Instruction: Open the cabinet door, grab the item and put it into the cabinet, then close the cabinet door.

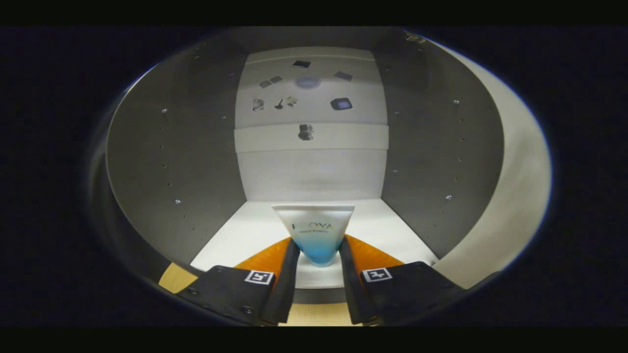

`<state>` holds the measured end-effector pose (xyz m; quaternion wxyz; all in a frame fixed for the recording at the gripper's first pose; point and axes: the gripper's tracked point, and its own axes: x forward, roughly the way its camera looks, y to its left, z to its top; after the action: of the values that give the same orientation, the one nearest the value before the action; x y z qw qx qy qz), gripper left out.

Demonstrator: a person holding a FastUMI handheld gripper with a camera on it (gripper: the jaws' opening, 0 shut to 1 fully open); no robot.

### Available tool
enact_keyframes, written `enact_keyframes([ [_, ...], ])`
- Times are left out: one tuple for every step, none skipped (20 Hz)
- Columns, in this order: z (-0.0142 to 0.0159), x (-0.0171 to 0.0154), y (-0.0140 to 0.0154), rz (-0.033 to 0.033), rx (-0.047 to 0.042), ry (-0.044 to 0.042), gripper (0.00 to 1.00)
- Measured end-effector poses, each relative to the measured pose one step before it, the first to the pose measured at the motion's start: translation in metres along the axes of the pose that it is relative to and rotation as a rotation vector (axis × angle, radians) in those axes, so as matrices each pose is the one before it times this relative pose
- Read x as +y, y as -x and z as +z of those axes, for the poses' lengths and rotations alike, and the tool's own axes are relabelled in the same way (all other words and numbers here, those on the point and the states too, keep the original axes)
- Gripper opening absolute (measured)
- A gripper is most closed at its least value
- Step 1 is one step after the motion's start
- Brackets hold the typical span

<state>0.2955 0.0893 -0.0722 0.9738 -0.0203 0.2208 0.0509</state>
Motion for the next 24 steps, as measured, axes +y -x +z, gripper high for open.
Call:
enact_keyframes([
  [-0.00377, 0.00093, -0.00325, 0.00589, 0.01816, 0.00146, 0.52],
  [0.00528, -0.00080, -0.00340, -0.00468, -0.01408, 0.00225, 0.52],
  [-0.00178, -0.00319, -0.00064, -0.00987, 0.01233, 0.01310, 0.51],
  [0.00085, -0.00010, -0.00197, -0.00183, 0.00123, 0.00492, 0.52],
  [-0.00012, -0.00049, -0.00171, 0.00256, 0.00371, 0.00130, 0.52],
  [0.00078, -0.00019, 0.00002, 0.00087, -0.00016, -0.00085, 0.53],
  [0.00079, -0.00118, -0.00050, -0.00244, 0.00006, 0.00092, 0.53],
  [-0.00050, -0.00125, -0.00091, -0.00767, -0.00161, 0.00113, 0.55],
  [-0.00180, -0.00216, 0.00026, -0.00820, 0.00083, 0.00321, 0.55],
  [0.00174, 0.00003, -0.00042, -0.00286, -0.00223, -0.00016, 0.55],
  [0.00172, -0.00075, -0.00009, -0.00085, -0.00682, -0.00046, 0.56],
  [0.00167, -0.00115, 0.00069, -0.00058, -0.00833, 0.00016, 0.57],
  [0.00209, 0.00024, -0.00049, -0.00017, -0.00678, 0.00102, 0.57],
  [0.00105, 0.00127, 0.00228, 0.00589, -0.00609, 0.00005, 0.60],
  [0.00082, 0.00161, 0.00095, 0.00737, -0.00335, -0.00143, 0.65],
  [0.00100, 0.00035, 0.00252, 0.00372, -0.00412, -0.00075, 0.67],
  [0.00081, 0.00092, 0.00205, 0.00361, -0.00420, 0.00069, 0.74],
  [0.00208, 0.00001, 0.00296, -0.00227, -0.00959, 0.00082, 0.78],
  [0.00375, -0.00168, 0.00377, -0.00969, -0.01401, 0.00058, 0.86],
  [0.00416, -0.00053, 0.00571, -0.00442, -0.01451, 0.00052, 0.90],
  [0.00349, 0.00006, 0.00667, -0.00315, -0.01386, 0.00024, 0.91],
  [0.00543, -0.00065, 0.00817, -0.00106, -0.01836, -0.00040, 0.93],
  [0.00593, -0.00033, 0.01119, -0.00173, -0.02126, -0.00117, 0.93],
  [0.00573, -0.00115, 0.01288, -0.00202, -0.02209, -0.00308, 0.93],
])
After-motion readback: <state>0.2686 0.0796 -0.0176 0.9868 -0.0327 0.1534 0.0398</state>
